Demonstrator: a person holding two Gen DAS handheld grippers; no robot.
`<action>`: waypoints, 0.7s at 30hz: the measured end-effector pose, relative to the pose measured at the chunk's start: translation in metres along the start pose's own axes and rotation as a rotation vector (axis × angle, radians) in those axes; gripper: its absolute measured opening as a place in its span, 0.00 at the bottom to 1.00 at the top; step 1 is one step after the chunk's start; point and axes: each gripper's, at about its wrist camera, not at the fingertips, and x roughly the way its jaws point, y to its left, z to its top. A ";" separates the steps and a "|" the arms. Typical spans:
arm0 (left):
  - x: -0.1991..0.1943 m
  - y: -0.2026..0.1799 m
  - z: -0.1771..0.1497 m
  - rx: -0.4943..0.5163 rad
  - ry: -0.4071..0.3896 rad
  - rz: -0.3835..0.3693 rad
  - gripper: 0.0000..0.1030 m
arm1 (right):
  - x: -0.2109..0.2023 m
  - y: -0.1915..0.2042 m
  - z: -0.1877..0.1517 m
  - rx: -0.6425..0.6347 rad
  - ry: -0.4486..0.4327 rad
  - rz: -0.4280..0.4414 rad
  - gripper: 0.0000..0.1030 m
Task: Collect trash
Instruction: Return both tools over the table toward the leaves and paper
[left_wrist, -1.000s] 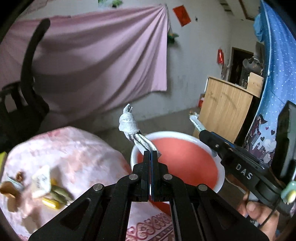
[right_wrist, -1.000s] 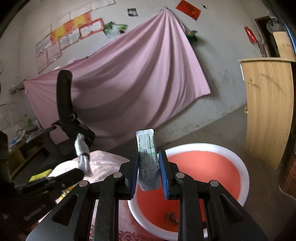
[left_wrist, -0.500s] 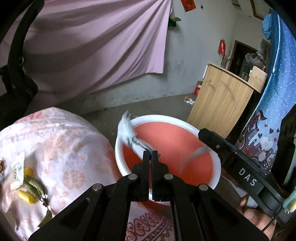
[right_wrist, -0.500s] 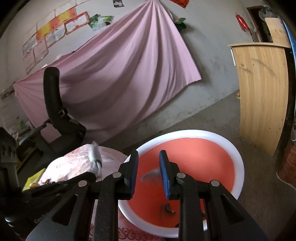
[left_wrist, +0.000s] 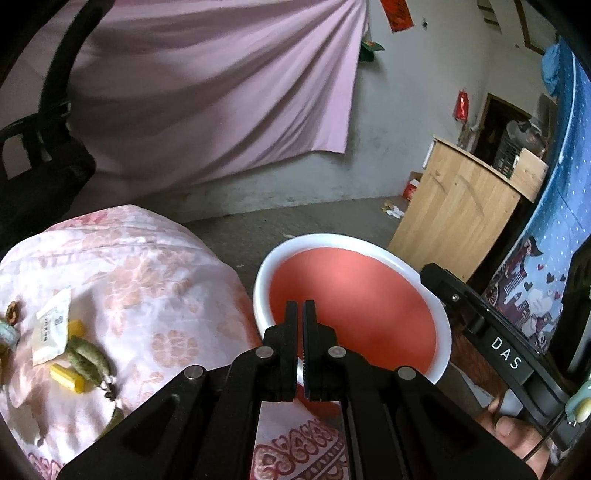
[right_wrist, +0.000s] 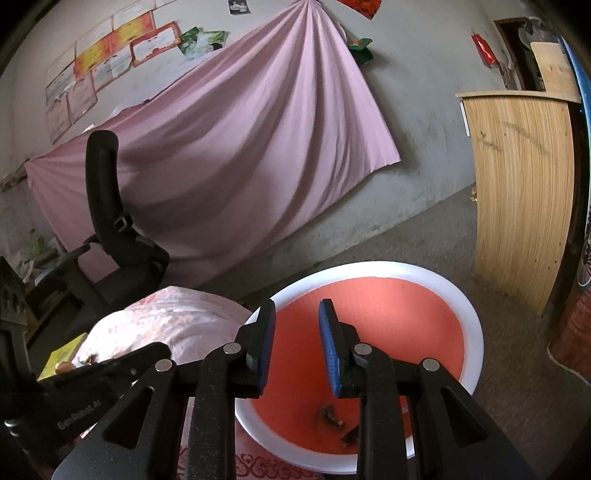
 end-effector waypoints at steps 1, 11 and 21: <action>-0.003 0.002 0.000 -0.004 -0.007 0.007 0.00 | -0.001 0.002 0.000 -0.007 -0.004 0.000 0.22; -0.047 0.025 -0.004 -0.024 -0.103 0.104 0.28 | -0.019 0.026 0.006 -0.053 -0.096 0.025 0.42; -0.110 0.065 -0.011 -0.081 -0.235 0.233 0.54 | -0.033 0.065 0.003 -0.088 -0.199 0.058 0.83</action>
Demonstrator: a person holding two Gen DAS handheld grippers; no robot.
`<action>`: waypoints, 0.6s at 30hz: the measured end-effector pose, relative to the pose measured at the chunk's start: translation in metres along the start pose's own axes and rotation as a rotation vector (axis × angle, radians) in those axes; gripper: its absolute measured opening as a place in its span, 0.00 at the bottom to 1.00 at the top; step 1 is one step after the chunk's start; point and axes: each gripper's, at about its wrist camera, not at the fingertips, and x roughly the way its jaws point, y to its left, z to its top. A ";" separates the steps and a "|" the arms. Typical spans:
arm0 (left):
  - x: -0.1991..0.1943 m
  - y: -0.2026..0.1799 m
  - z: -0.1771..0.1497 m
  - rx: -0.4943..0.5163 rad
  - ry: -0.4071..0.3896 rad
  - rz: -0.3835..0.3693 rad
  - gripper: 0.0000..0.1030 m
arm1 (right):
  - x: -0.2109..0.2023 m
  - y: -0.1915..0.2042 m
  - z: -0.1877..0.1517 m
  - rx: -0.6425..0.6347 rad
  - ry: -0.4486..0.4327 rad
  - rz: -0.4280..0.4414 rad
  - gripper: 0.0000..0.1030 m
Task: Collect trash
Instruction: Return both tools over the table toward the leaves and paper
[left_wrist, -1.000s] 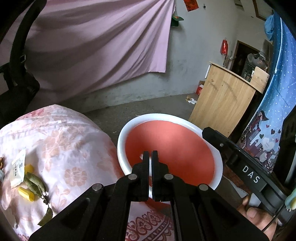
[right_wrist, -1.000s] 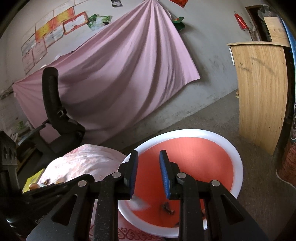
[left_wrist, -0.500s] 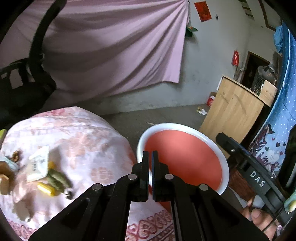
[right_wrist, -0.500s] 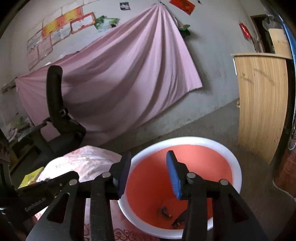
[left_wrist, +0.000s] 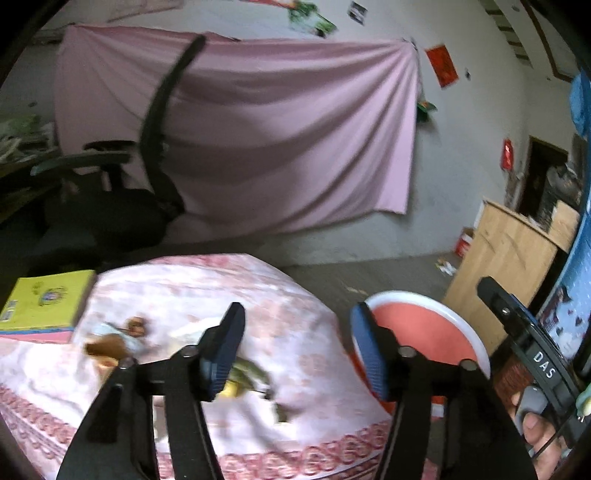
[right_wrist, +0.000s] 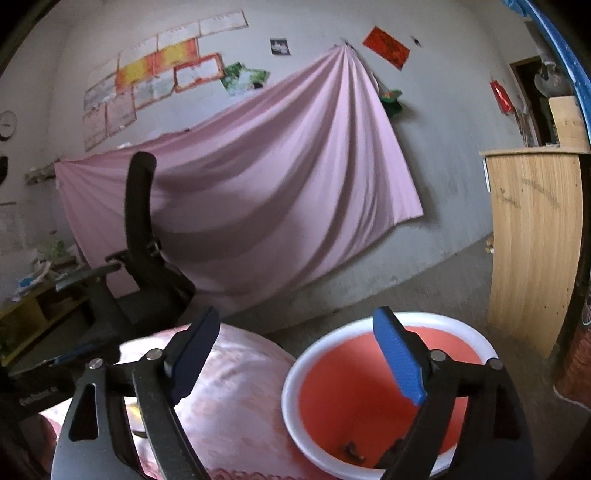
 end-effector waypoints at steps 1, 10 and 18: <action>-0.007 0.008 0.001 -0.012 -0.015 0.013 0.57 | -0.001 0.005 0.001 -0.005 -0.010 0.008 0.84; -0.052 0.067 -0.006 -0.113 -0.162 0.119 0.97 | -0.005 0.051 -0.002 -0.101 -0.074 0.054 1.00; -0.076 0.106 -0.016 -0.152 -0.233 0.193 0.97 | -0.016 0.092 -0.009 -0.205 -0.145 0.110 1.00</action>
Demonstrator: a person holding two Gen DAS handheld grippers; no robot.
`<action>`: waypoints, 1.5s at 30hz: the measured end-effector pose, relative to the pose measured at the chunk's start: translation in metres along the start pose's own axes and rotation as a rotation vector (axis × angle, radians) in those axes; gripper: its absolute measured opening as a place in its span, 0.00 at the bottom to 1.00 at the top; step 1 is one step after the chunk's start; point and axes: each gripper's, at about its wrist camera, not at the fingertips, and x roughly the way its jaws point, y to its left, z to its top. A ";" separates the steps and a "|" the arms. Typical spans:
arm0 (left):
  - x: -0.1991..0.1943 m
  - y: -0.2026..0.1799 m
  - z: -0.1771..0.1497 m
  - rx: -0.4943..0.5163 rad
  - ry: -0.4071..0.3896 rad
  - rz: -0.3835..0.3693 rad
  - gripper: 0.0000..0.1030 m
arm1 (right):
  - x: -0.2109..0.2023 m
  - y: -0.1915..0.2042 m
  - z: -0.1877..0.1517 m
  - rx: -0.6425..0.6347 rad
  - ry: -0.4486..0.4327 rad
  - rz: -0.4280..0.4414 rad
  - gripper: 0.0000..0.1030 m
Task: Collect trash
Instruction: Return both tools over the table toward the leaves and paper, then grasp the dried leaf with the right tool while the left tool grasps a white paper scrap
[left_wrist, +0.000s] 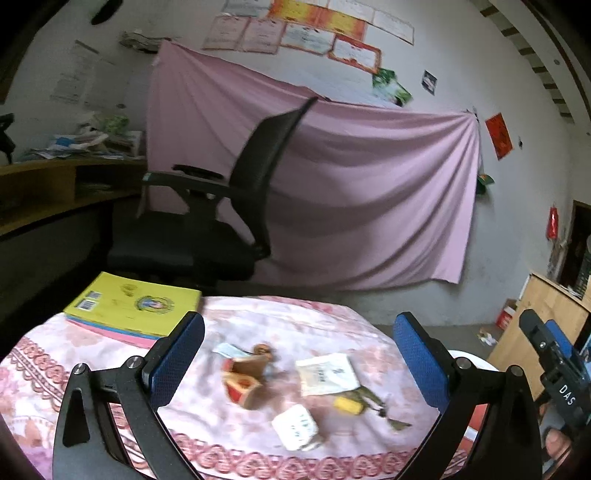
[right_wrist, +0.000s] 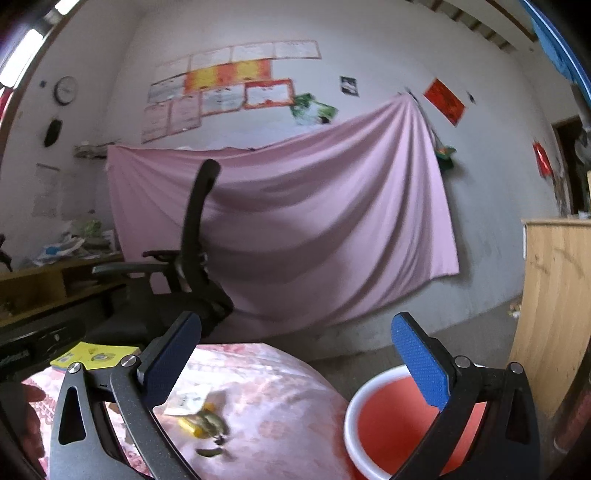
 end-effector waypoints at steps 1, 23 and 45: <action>-0.003 0.006 0.000 0.000 -0.012 0.009 0.97 | -0.001 0.004 0.000 -0.008 -0.006 0.007 1.00; -0.013 0.060 -0.033 0.038 0.067 0.003 0.97 | 0.013 0.059 -0.024 -0.202 0.053 0.168 1.00; 0.051 0.024 -0.061 0.083 0.470 -0.240 0.61 | 0.077 0.035 -0.063 -0.057 0.600 0.247 0.50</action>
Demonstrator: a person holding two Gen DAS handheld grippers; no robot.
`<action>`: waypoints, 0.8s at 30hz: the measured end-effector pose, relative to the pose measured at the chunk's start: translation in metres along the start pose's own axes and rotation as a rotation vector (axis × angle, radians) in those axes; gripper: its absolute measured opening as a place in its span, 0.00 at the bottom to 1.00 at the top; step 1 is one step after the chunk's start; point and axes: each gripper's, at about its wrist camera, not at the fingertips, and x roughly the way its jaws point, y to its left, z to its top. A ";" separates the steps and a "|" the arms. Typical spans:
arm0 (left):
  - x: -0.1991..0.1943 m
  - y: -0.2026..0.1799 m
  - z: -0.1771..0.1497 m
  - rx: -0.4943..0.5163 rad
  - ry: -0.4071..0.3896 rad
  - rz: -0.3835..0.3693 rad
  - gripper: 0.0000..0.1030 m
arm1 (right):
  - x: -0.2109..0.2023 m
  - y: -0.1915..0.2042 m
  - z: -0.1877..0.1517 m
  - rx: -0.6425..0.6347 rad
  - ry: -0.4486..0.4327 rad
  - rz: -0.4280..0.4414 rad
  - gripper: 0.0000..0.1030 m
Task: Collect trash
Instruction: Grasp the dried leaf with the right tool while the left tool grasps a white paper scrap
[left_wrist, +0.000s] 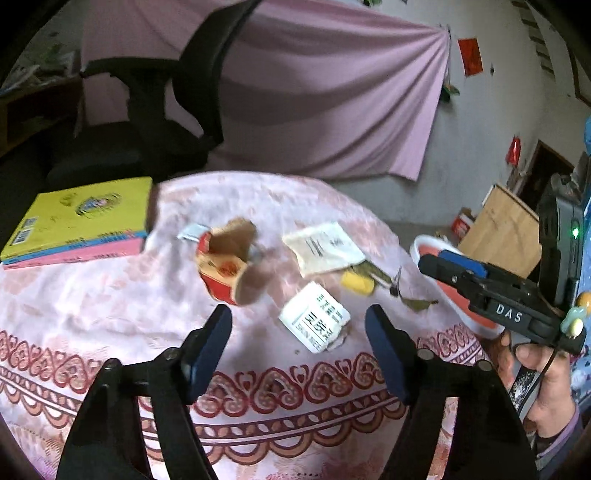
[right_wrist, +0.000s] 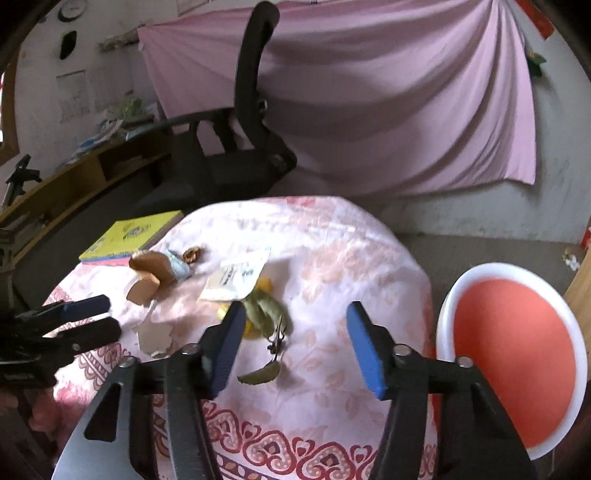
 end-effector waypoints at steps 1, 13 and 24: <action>0.003 -0.002 0.000 0.007 0.016 -0.002 0.55 | 0.001 0.000 -0.001 0.001 0.009 0.004 0.47; 0.020 -0.001 0.000 -0.006 0.099 -0.033 0.18 | 0.028 0.007 -0.002 -0.028 0.149 0.034 0.39; 0.014 0.001 0.000 -0.034 0.083 -0.025 0.01 | 0.040 0.010 -0.004 -0.040 0.205 0.068 0.10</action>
